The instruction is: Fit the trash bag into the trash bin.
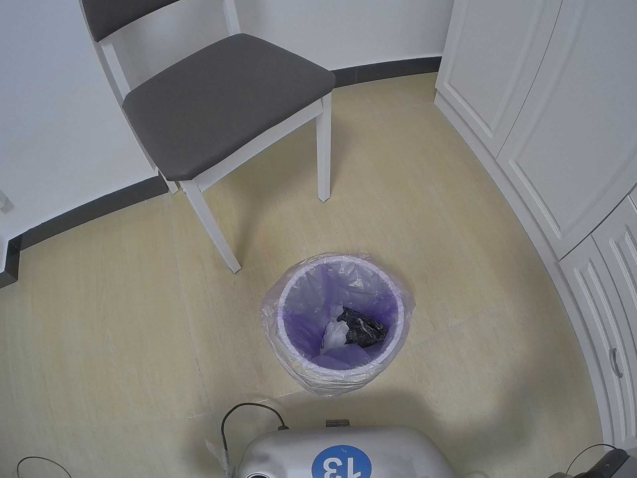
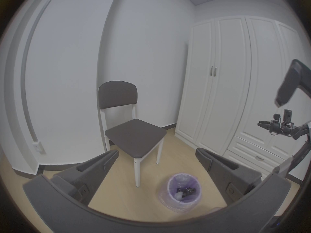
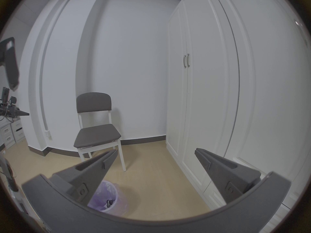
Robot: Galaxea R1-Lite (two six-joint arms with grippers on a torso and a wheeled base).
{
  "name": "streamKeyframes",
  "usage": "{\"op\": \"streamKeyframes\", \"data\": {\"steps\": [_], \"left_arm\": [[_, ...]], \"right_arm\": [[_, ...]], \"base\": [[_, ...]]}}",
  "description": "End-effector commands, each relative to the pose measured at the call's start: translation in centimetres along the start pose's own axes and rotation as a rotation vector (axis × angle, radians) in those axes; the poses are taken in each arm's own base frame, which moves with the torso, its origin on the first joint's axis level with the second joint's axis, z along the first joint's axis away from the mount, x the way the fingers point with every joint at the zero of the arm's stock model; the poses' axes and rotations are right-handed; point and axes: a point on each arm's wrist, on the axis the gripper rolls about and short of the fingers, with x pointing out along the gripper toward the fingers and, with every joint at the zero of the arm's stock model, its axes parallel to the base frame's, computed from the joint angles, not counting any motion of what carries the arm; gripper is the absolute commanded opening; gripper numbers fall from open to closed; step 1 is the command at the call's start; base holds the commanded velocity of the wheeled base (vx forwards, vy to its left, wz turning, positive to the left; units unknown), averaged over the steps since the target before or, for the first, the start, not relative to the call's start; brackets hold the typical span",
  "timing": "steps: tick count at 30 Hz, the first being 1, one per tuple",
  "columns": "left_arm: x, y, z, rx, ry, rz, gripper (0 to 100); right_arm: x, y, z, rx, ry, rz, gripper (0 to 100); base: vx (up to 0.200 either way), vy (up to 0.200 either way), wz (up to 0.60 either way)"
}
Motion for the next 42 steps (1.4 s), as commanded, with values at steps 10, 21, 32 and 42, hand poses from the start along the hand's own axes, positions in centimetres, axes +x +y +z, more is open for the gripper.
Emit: {"op": "streamKeyframes", "data": {"steps": [10,21,32,42], "left_arm": [[-8.7,-2.8,-2.9,0.008,-0.084,-0.129,100],[-10.0,-3.2,-6.9,0.011,-0.072,-0.089,100],[-7.9,-2.1,-12.6,0.062,0.035,0.147,100],[-6.0,-1.0,-18.7,0.026,0.109,0.263,100]], "right_arm": [[-8.5,-0.2,-1.5,0.008,-0.159,0.034,100],[-8.1,0.0,-2.7,0.013,-0.164,0.068,100],[-7.2,0.2,-6.9,-0.03,-0.012,0.078,100],[-6.9,0.4,-11.3,-0.027,0.123,0.013,100]], "base": [[0.0,0.0,0.0],[0.0,0.0,0.0],[0.0,0.0,0.0],[0.0,0.0,0.0]]}}
